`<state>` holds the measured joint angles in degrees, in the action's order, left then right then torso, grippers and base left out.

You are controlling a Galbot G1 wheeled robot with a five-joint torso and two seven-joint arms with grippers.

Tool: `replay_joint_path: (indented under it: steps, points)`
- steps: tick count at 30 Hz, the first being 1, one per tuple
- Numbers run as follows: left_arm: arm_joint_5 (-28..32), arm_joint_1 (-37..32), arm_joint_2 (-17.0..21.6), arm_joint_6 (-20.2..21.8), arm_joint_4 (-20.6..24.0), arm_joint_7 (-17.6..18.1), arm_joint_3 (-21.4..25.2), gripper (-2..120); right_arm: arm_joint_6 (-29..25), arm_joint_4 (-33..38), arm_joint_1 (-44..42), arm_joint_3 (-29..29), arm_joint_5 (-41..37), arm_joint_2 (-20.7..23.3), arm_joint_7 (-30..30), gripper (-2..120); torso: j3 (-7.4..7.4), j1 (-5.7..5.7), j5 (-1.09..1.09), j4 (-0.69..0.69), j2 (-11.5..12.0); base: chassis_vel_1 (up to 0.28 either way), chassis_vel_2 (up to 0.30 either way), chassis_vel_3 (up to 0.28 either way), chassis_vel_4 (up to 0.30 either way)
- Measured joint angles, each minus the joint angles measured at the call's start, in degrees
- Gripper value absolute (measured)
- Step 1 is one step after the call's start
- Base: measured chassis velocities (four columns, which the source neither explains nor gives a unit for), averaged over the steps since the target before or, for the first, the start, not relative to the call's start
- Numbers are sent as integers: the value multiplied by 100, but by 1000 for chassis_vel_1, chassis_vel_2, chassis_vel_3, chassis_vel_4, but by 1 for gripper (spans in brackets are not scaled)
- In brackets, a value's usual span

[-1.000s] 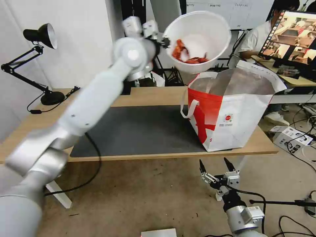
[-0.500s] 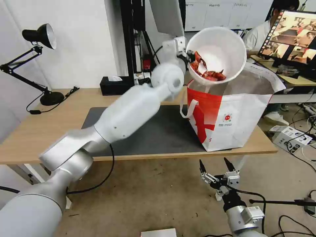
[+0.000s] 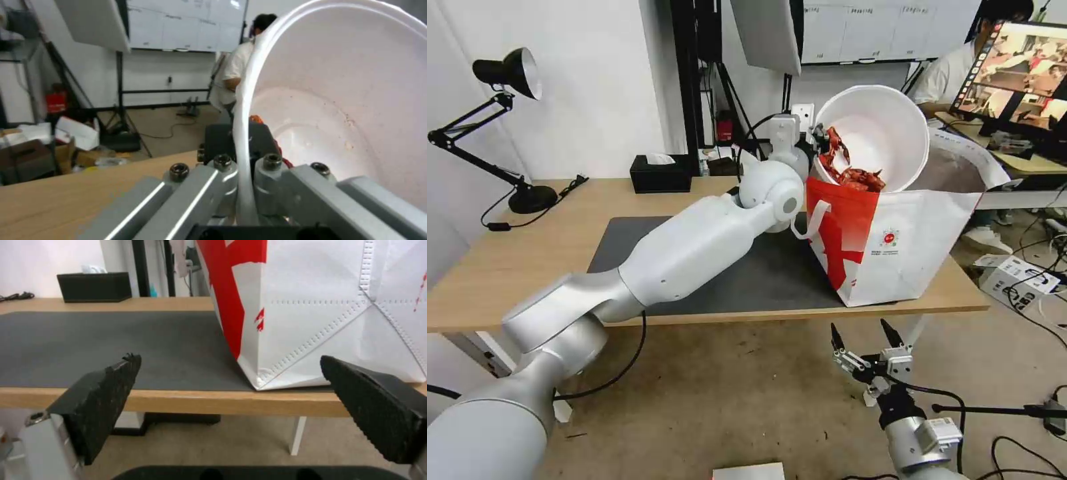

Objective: Pick up the trash from the table and place it into the takeout bag.

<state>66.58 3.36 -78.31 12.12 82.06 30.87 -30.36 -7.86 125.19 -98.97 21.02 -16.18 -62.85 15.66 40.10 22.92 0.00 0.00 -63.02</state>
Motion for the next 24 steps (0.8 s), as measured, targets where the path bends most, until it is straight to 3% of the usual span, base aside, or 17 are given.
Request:
replay_joint_path:
  steps: [7, 19, 24]
  points:
    - [50, 11, 12, 106, 27, -369, -48, 0, 0, 0, 0, 0, 0, 0, 0, 100, 0, 0, 0, 0, 0, 0, 0, 0, 0]
    - [17, -22, 44, 275, 72, -666, -134, 0, 0, 0, 0, 0, 0, 0, 0, 100, 0, 0, 0, 0, 0, 0, 0, 0, 0]
    - [193, -26, 165, 331, 204, -858, -198, 21, 0, 0, 0, 0, 0, 0, 0, 100, 0, 0, 0, 0, 0, 0, 0, 0, 0]
